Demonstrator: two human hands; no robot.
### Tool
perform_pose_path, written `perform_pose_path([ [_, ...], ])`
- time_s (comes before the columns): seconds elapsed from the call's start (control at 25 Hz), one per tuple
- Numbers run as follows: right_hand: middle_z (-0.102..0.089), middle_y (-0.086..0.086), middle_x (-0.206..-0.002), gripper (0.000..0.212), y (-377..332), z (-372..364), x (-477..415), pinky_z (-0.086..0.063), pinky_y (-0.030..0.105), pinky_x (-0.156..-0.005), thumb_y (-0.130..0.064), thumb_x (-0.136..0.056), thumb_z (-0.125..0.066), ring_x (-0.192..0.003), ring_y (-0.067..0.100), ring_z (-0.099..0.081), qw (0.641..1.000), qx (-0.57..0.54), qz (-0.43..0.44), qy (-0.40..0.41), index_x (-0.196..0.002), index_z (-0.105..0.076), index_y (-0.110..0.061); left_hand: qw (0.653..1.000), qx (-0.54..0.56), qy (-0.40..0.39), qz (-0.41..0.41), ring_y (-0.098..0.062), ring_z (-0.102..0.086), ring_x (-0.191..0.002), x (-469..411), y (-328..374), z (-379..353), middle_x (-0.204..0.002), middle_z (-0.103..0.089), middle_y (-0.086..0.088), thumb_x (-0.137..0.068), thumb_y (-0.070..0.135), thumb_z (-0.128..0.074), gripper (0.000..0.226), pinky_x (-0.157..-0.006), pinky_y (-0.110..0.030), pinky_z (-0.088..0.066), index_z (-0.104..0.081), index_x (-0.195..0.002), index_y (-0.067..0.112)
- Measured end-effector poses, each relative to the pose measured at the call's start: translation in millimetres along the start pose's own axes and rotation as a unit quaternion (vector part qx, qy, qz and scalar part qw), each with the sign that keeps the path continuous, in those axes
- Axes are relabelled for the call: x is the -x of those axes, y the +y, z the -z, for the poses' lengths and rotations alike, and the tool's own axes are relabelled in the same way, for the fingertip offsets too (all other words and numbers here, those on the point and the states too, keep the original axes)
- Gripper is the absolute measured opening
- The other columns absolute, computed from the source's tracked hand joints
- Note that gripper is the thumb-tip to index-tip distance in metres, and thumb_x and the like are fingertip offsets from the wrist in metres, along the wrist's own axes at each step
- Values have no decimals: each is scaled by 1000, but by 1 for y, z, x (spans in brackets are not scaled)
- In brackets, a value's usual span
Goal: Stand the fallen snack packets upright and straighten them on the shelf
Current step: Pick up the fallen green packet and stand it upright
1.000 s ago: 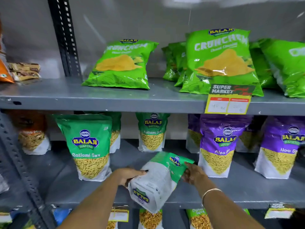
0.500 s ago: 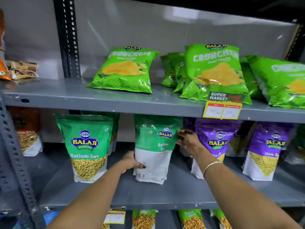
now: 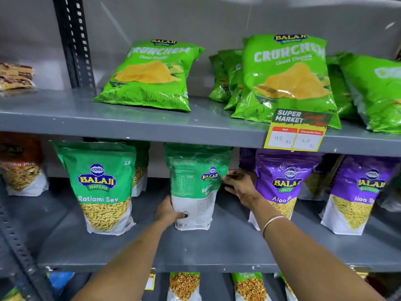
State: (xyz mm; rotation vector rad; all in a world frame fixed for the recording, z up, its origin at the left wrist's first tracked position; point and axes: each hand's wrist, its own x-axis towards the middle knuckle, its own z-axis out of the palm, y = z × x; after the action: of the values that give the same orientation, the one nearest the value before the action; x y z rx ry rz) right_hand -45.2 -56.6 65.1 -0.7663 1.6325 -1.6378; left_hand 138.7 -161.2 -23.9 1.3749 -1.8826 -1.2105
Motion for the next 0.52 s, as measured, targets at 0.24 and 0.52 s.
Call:
perform_pose_path([
  [0.24,-62,4,-64,19,22,0,15,-47,23,-54,-5,-90,-57,-42,8,-60,930,245,-201,-185,-73,-51,-9,991,0,-132,37,-30,-52,-121,2,0,9,-133,-54,-15,-66,-9,-74,83,-101,-37,-47,-34,-137,4],
  [0.52,-59,0,-99,26,32,-9,11,-45,30,-69,-8,-85,-65,-85,14,-58,934,187,-179,-245,-104,-51,-17,957,53,-242,150,-19,-57,-106,6,-5,33,-107,-63,-5,-94,16,-43,17,-87,-31,-41,-59,-99,16],
])
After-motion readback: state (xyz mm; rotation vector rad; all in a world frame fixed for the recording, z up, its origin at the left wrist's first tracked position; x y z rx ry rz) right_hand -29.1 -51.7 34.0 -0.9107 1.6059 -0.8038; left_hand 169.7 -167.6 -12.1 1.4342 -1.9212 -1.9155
